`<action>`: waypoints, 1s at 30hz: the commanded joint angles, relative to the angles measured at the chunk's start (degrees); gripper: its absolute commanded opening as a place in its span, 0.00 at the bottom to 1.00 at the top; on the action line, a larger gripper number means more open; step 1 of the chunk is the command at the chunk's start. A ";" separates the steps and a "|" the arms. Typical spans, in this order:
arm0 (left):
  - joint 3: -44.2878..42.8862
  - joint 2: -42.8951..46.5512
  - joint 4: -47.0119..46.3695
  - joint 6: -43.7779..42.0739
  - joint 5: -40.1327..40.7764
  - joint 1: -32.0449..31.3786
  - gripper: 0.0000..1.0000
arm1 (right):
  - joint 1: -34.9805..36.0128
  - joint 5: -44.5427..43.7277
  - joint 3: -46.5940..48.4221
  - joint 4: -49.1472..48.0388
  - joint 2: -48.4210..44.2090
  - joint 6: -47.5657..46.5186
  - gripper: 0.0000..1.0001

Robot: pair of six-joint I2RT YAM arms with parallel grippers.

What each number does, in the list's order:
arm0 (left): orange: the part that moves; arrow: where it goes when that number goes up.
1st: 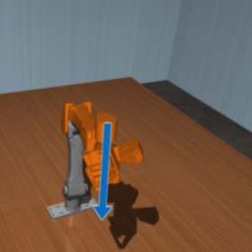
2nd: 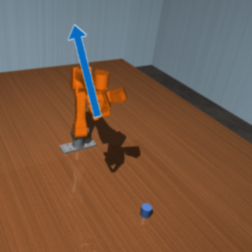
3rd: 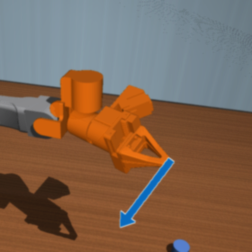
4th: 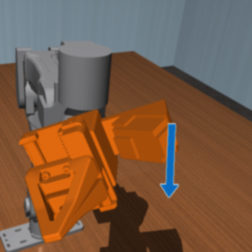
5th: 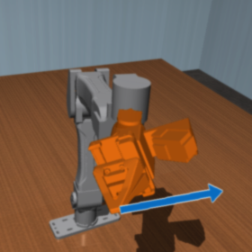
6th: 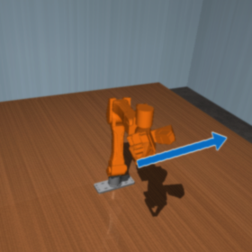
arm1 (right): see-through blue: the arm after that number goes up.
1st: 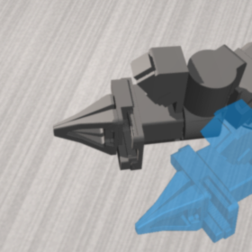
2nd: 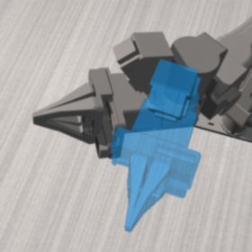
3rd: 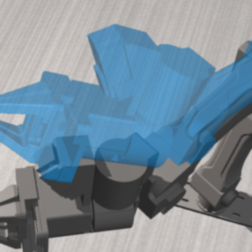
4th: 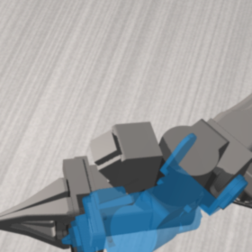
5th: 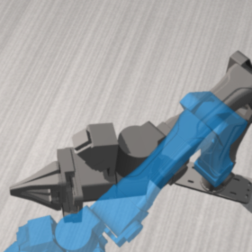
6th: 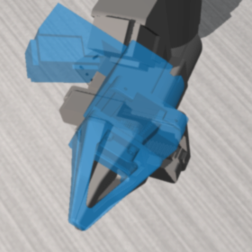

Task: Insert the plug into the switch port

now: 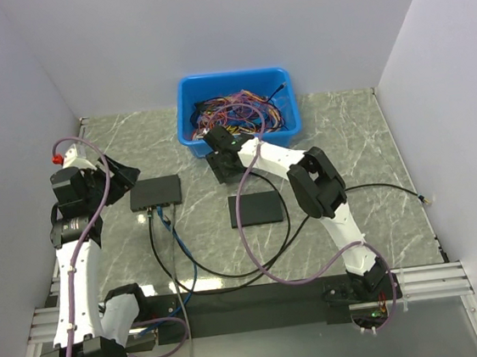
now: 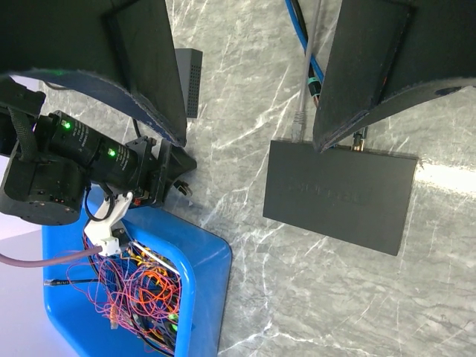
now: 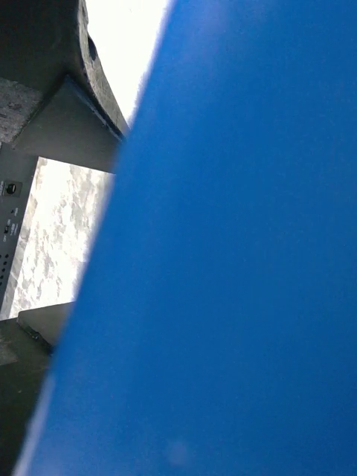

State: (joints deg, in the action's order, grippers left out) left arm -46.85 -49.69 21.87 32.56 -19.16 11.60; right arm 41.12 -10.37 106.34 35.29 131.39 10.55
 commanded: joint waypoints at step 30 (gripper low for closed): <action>-0.61 0.39 -1.21 -1.09 -0.79 1.15 0.74 | -0.69 -4.92 -16.07 -24.46 -19.40 -0.44 0.70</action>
State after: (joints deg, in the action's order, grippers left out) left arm -46.85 -49.71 21.87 32.56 -19.20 12.36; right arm 40.71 -11.66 90.70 22.57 122.56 11.42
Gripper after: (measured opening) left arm 0.741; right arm 0.704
